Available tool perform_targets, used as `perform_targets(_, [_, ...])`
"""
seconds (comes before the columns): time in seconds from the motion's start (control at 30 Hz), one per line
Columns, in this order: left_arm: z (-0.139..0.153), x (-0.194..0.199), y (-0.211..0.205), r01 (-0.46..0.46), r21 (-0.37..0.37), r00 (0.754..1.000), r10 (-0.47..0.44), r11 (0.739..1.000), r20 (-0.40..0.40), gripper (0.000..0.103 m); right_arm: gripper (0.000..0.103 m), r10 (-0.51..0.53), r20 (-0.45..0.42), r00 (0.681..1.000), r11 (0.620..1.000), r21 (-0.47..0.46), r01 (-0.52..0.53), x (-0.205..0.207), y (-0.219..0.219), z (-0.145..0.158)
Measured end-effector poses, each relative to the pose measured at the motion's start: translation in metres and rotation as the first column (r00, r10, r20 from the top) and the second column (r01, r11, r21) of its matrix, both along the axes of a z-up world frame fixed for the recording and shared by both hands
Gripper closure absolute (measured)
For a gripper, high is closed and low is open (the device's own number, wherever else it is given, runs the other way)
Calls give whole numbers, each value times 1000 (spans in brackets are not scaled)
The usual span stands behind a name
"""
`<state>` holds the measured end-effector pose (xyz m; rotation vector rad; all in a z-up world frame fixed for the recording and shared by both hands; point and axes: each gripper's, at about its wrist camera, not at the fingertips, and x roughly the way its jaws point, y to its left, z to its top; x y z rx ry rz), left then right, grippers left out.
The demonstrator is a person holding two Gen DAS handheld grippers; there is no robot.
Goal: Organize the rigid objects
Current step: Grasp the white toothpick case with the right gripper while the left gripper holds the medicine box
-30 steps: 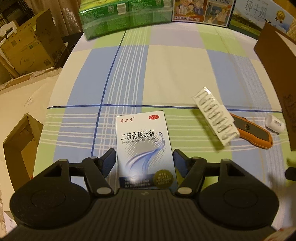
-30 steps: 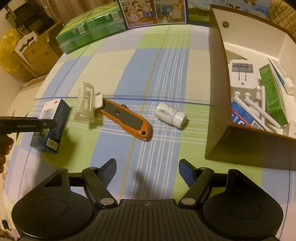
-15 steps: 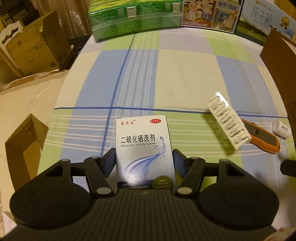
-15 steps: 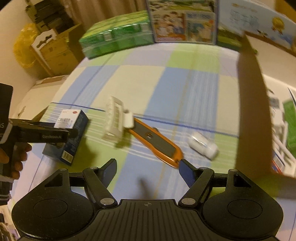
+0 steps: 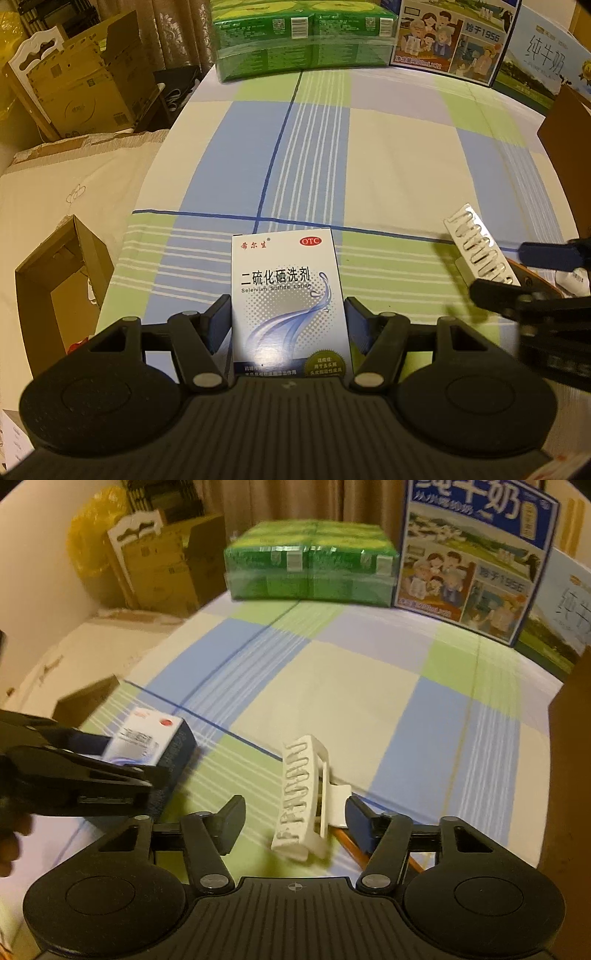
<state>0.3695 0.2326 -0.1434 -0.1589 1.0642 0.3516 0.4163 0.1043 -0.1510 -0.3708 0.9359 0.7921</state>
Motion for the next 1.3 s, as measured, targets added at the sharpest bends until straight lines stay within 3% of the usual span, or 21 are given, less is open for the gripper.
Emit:
perform_targets(0.27, [0, 1, 1, 9, -4, 1000, -9, 1000, -4, 41, 57, -8, 14, 1000, 998, -57, 9, 7, 9, -22])
perform_targets(0.33, [0, 1, 0, 14, -5, 1000, -14, 1000, -6, 41, 69, 0, 23, 1000, 998, -63, 2, 7, 9, -24])
perform_targets(0.43, [-1, 1, -3, 26, -7, 1000, -26, 1000, -9, 41, 76, 11, 31, 999, 999, -51, -9, 7, 7, -23])
perform_targets(0.6, [-1, -5, -14, 49, -17, 999, -49, 999, -10, 41, 78, 33, 30, 999, 999, -14, -33, -1, -2, -19])
perform_targets(0.83, [-3, -27, -37, 76, -40, 997, -77, 996, -25, 41, 78, 56, -33, 998, 998, 16, -55, -25, -27, -16])
perform_targets(1.3, [-1, -69, -108, 185, -92, 982, -188, 978, -24, 41, 79, -1, -121, 993, 1000, 30, 4, -64, -106, -6])
